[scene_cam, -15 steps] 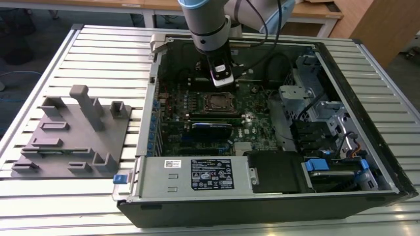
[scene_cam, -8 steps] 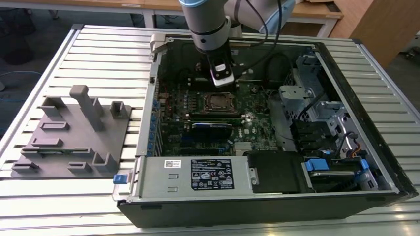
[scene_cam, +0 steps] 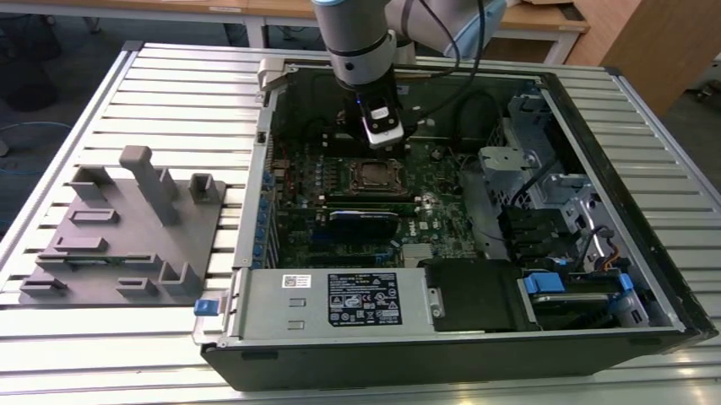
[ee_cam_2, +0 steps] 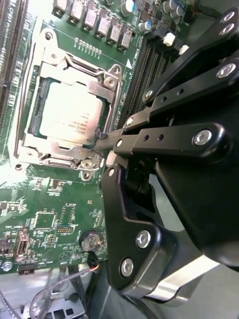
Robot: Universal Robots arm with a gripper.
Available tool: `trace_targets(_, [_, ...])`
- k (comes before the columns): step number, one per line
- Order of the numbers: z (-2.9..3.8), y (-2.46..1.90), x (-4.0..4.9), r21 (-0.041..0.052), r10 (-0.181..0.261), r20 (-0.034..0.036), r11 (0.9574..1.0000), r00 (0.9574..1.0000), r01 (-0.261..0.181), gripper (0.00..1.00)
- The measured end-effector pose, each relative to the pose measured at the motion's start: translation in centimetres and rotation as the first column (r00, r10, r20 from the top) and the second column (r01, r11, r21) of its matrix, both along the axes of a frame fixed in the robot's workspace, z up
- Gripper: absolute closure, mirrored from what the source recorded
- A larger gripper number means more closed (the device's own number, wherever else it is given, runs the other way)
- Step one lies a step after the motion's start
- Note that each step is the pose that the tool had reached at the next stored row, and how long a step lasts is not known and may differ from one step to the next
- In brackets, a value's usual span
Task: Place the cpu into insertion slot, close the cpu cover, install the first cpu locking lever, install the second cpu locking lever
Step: 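Install the first cpu locking lever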
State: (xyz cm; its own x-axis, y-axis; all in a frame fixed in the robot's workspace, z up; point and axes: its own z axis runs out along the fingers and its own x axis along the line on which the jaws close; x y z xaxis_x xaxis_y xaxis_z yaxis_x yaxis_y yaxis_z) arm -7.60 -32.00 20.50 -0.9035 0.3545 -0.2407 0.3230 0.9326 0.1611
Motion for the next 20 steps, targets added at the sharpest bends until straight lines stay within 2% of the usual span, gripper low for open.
trace_targets(4, [0.01,0.0,0.0,-0.0034,0.0,-0.0002,1.0,1.0,0.0,0.89])
trace_targets(5, [0.0,0.01,0.0,-0.0054,0.0,-0.0001,1.0,1.0,0.0,0.89])
trace_targets(6, [0.0,0.01,0.0,-0.0121,0.0,-0.0017,0.9999,1.0,0.0,0.89])
trace_targets(8, [-0.04,0.0,0.0,-0.0307,0.0,-0.0128,0.9995,0.9999,0.0,0.89])
trace_targets(10, [-0.07,0.0,0.01,-0.0461,0.0,-0.0282,0.9989,0.9996,-0.001,0.89])
trace_targets(12, [-0.1,0.0,0.02,-0.0588,-0.001,-0.0493,0.9983,0.9988,-0.002,0.89])
trace_targets(14, [-0.14,0.0,0.04,-0.0684,-0.002,-0.0746,0.9977,0.9972,-0.004,0.89])
trace_targets(15, [-0.14,0.0,0.05,-0.07,-0.002,-0.081,0.9975,0.9967,-0.004,0.89])
trace_targets(20, [-0.13,0.0,0.04,-0.0703,-0.002,-0.0859,0.9975,0.9963,-0.004,0.89])
